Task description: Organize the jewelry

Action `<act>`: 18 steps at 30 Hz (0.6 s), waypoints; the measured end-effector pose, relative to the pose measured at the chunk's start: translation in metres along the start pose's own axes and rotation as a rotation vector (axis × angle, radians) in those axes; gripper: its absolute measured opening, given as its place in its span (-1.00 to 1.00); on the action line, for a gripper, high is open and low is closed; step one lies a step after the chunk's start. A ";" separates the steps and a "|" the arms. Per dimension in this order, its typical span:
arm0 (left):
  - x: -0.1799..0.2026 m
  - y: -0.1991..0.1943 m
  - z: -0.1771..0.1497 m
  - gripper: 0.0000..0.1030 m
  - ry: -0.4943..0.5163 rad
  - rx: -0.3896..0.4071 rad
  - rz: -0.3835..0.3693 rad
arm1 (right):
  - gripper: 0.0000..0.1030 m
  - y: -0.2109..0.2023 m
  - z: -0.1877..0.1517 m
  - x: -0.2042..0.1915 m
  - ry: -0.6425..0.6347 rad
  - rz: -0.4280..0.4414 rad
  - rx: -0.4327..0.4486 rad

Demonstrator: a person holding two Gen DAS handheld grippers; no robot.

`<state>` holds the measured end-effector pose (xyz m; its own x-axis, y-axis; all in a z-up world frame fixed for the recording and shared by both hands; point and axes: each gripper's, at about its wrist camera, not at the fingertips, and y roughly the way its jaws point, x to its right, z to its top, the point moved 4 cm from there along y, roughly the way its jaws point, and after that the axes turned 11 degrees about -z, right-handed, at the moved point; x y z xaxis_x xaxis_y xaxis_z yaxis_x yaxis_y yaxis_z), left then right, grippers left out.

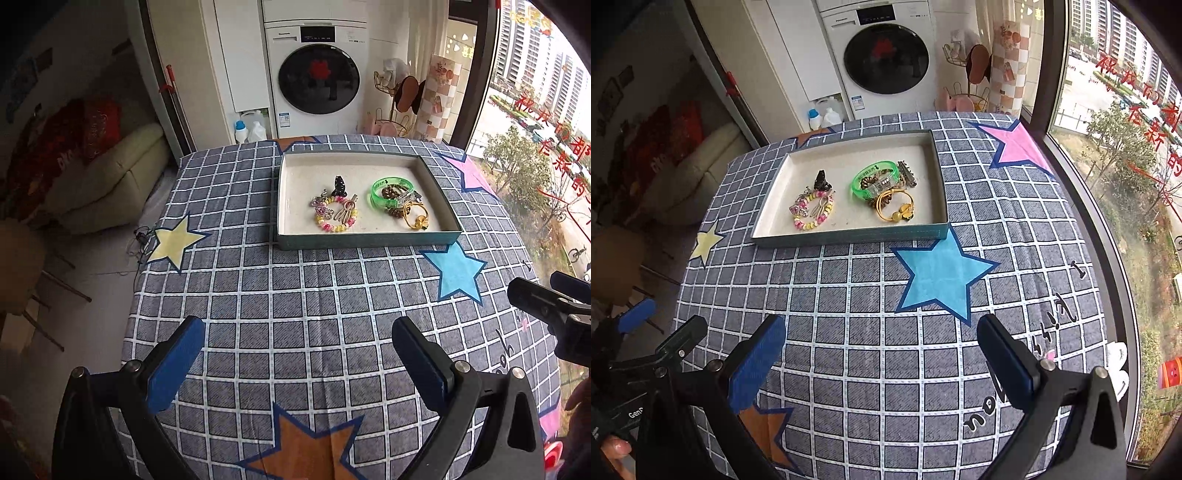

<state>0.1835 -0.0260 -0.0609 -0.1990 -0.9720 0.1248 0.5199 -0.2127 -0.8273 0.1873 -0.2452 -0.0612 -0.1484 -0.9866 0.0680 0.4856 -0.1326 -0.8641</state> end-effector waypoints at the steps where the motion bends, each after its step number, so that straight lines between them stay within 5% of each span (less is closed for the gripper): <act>1: -0.001 -0.007 -0.002 1.00 -0.004 0.006 0.000 | 1.00 -0.008 -0.001 -0.001 -0.001 -0.006 0.016; 18: -0.016 -0.076 -0.005 1.00 -0.007 0.083 0.011 | 1.00 -0.094 -0.016 -0.018 -0.013 -0.096 0.135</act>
<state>0.1427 0.0061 -0.0032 -0.1875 -0.9749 0.1203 0.5893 -0.2096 -0.7803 0.1303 -0.2138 0.0104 -0.1890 -0.9697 0.1547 0.5807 -0.2374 -0.7787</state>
